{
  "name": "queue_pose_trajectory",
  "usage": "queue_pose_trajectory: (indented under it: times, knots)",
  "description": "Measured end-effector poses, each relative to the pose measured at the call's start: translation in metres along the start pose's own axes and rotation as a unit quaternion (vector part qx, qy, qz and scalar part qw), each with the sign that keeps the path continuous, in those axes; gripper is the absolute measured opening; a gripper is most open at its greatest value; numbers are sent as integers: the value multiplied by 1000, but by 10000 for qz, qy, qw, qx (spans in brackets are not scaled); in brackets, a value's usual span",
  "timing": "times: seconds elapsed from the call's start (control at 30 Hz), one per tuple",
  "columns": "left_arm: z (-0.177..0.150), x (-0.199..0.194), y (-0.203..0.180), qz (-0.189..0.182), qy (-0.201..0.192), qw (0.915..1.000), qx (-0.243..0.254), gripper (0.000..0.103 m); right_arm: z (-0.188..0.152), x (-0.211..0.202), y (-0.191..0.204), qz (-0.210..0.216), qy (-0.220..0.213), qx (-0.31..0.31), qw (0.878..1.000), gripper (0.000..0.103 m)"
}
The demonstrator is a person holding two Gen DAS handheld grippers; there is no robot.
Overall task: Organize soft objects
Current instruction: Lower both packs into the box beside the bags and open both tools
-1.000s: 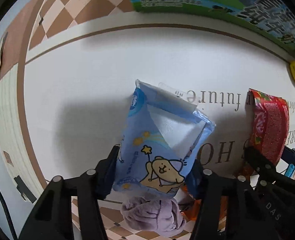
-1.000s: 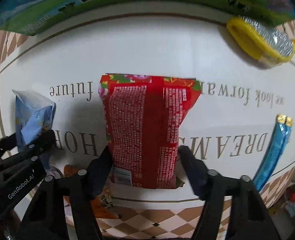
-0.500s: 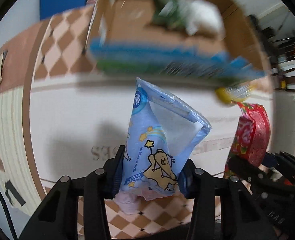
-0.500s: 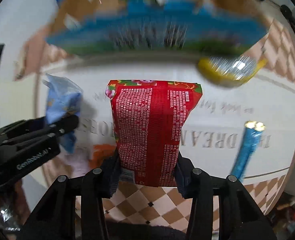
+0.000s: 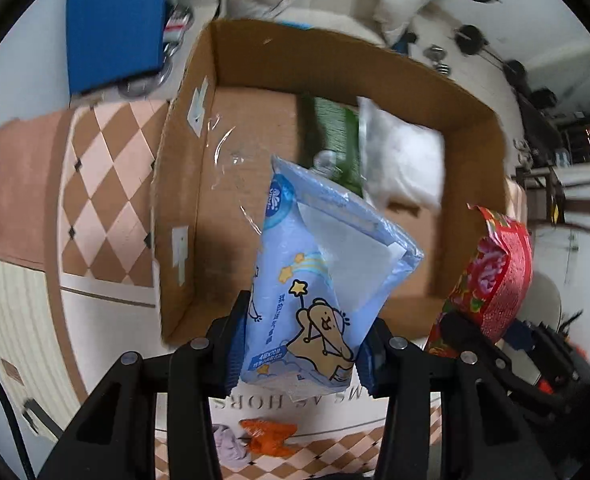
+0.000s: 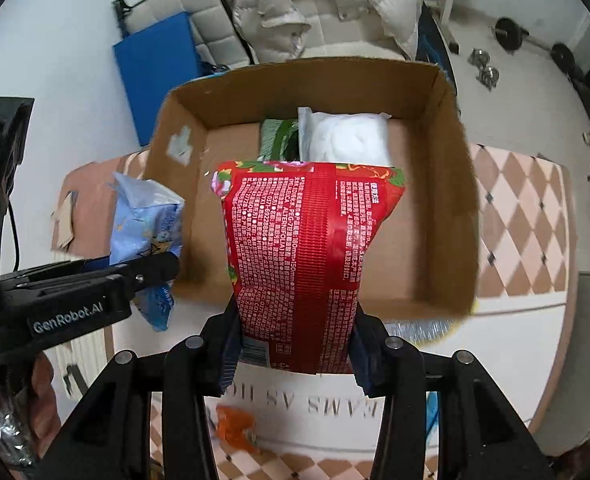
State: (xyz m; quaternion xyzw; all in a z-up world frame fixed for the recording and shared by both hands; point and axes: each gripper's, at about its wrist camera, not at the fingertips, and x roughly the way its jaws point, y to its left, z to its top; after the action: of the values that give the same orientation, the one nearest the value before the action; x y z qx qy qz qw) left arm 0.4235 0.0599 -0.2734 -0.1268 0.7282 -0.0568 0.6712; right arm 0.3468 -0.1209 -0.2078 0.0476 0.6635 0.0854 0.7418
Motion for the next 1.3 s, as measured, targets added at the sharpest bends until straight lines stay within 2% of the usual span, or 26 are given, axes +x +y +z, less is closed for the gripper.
queue_pose_trajectory:
  times: [0.07,0.13,0.3,0.47,0.6,0.7,0.73,0.8,0.83,0.87,0.9,1.0,1.03,1.1,1.3]
  knots:
    - [11,19,6,-169,307,9991,-236,42,23,27,-6,-68,138,49,9999,48]
    - [18,31,5,-180,509,9980,-341,42,36,46,-7,-115,304,23,9995,48]
    - [21,61,1,-98,874,9955,-365,42,46,91,-8,-157,708,-11,9974,48]
    - [21,81,4,-42,1054,9936,-415,42,49,119,-10,-190,982,-4,9950,49]
    - [20,88,7,-138,1151,9919,-523,45,50,134,-9,-191,1122,-9,9935,49]
    - [11,84,14,-161,1188,9909,-620,51,46,140,-8,-135,1295,-28,9915,49]
    - [9,83,16,-168,1197,9906,-636,59,46,141,-8,-105,1367,-41,9905,50]
    - [7,79,20,-174,1092,9921,-595,70,46,140,-7,-104,1377,-97,9904,65]
    - [5,75,20,-92,993,9936,-535,80,47,137,-6,-150,1345,-135,9907,84]
    - [4,69,19,8,896,9949,-467,85,48,134,-5,-178,1301,-176,9912,94]
    - [1,61,17,119,753,9964,-373,90,48,130,-4,-224,1254,-220,9916,94]
    - [-8,38,12,292,413,9986,-166,91,49,114,-1,-330,1092,-279,9931,97]
    - [-13,29,11,306,310,9990,-109,97,49,109,0,-322,1032,-281,9937,103]
    - [-22,12,8,298,82,9995,-41,102,47,92,1,-297,805,-277,9959,103]
    - [-65,-46,-11,632,-675,9947,442,102,21,36,3,-397,164,-391,9983,103]
